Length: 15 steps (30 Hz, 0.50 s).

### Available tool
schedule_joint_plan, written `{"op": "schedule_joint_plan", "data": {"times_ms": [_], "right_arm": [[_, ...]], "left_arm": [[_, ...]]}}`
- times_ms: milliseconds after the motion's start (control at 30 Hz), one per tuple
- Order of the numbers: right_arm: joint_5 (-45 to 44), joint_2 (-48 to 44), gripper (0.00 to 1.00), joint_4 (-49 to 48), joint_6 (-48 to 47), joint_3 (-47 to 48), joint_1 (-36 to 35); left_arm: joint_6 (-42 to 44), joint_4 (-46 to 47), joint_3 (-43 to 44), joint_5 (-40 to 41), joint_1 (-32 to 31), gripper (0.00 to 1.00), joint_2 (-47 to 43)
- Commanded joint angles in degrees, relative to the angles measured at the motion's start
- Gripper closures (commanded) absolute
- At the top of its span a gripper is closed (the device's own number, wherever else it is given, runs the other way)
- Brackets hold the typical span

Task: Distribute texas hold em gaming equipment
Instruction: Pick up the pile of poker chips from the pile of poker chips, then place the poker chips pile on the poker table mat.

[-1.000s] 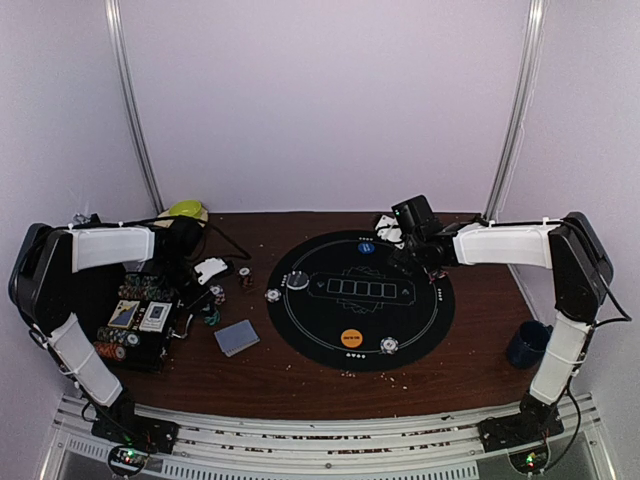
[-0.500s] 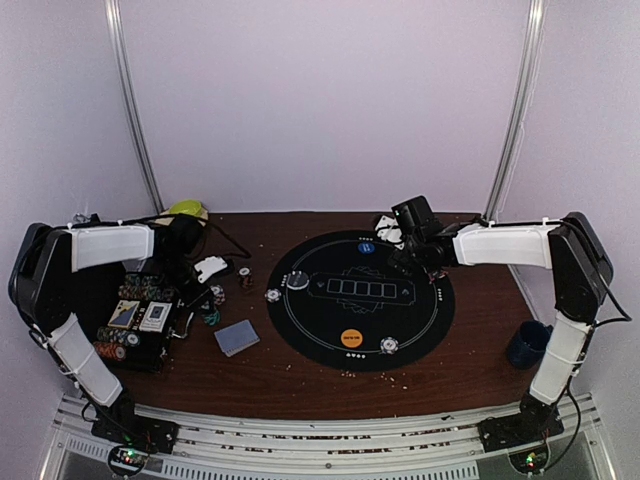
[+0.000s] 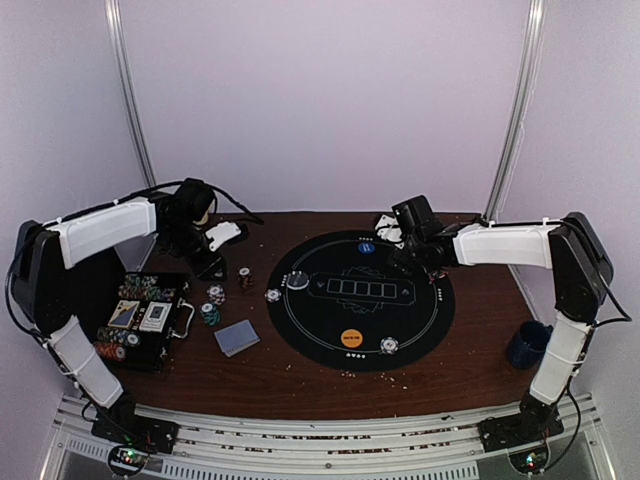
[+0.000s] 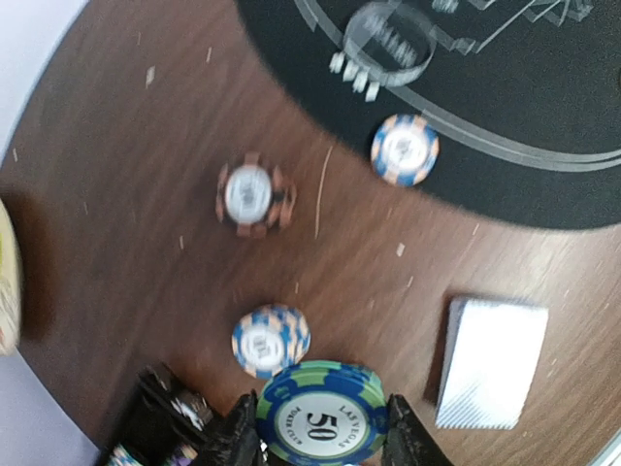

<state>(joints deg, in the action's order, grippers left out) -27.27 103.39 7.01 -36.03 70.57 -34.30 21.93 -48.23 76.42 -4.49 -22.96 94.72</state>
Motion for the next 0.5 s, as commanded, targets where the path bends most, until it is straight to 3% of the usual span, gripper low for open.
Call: {"op": "schedule_joint_plan", "data": {"times_ms": [0,467], "right_arm": [[0.0,-2.8,0.0,-0.3,0.8,-0.3,1.4],[1.4,-5.4,0.0,0.3,2.7,0.4,9.2]], "left_arm": [[-0.3,-1.0,10.0,1.7,-6.7,0.73,5.5],[-0.3,-5.9,48.9,3.6,-22.1,0.73,37.0]]}}
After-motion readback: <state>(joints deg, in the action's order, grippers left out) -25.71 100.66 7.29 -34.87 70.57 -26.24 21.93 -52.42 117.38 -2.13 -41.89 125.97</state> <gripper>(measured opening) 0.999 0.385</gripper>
